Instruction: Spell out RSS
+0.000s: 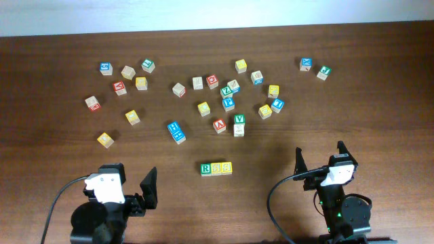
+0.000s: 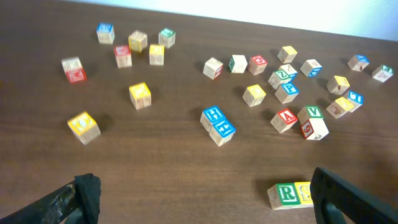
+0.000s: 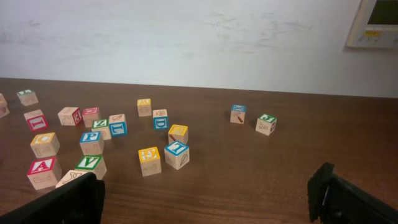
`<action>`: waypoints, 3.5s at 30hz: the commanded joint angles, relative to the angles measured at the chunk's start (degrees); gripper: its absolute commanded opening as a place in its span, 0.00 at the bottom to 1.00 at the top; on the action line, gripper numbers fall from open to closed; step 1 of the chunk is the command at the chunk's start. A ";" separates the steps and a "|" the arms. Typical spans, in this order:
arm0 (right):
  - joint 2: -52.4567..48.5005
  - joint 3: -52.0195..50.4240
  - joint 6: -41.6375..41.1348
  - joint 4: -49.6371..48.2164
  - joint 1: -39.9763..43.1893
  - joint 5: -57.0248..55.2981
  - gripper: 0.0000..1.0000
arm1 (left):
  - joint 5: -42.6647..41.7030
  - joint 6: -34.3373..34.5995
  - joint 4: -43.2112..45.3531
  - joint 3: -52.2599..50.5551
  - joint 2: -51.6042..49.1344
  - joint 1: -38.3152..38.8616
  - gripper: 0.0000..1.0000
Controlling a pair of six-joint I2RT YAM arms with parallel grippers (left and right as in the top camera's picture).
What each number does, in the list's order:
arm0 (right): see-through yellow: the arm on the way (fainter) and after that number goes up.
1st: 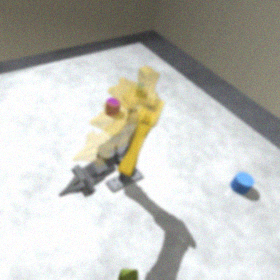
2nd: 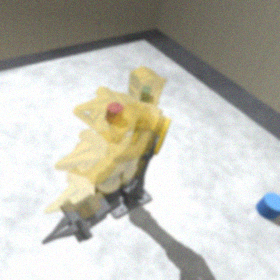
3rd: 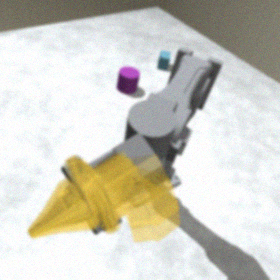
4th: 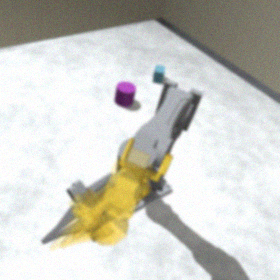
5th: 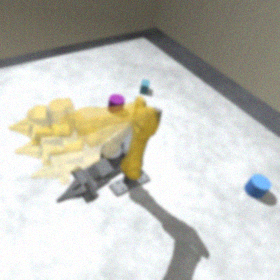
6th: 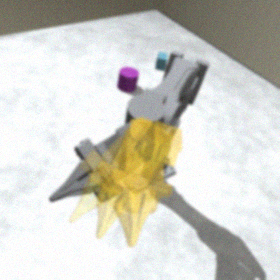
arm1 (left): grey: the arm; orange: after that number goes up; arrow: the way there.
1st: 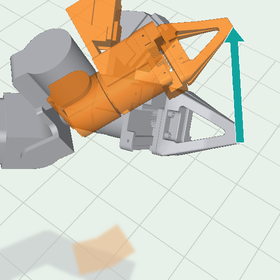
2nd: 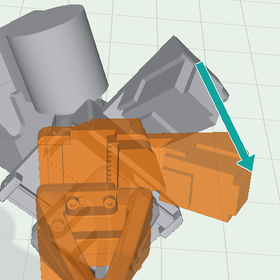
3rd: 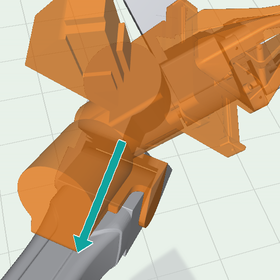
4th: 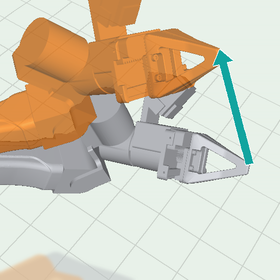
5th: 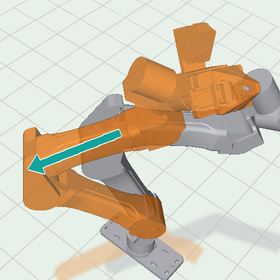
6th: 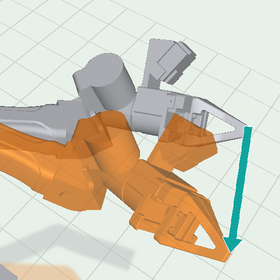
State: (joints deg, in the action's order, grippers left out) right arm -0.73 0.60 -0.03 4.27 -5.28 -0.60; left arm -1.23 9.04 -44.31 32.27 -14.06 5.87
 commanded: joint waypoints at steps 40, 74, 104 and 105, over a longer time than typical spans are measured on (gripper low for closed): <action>0.48 -0.28 -0.48 0.39 0.48 -0.94 0.98 | 2.08 -6.88 43.89 -31.82 13.79 -9.53 0.99; 0.48 -0.28 -0.46 0.39 0.48 -0.96 0.98 | 3.63 -7.82 39.58 -31.80 13.79 -5.86 0.99; 0.48 -0.28 -0.46 0.39 0.48 -0.94 0.98 | 3.54 -6.10 39.50 -31.80 13.79 -5.92 0.99; 0.48 -0.28 -0.46 0.39 0.48 -0.96 0.98 | 3.43 -6.10 39.47 -31.80 13.79 -5.92 0.99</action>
State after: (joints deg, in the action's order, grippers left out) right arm -0.73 0.60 -0.05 4.27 -5.28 -0.62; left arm 1.98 3.03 -4.51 0.69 -0.73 -0.32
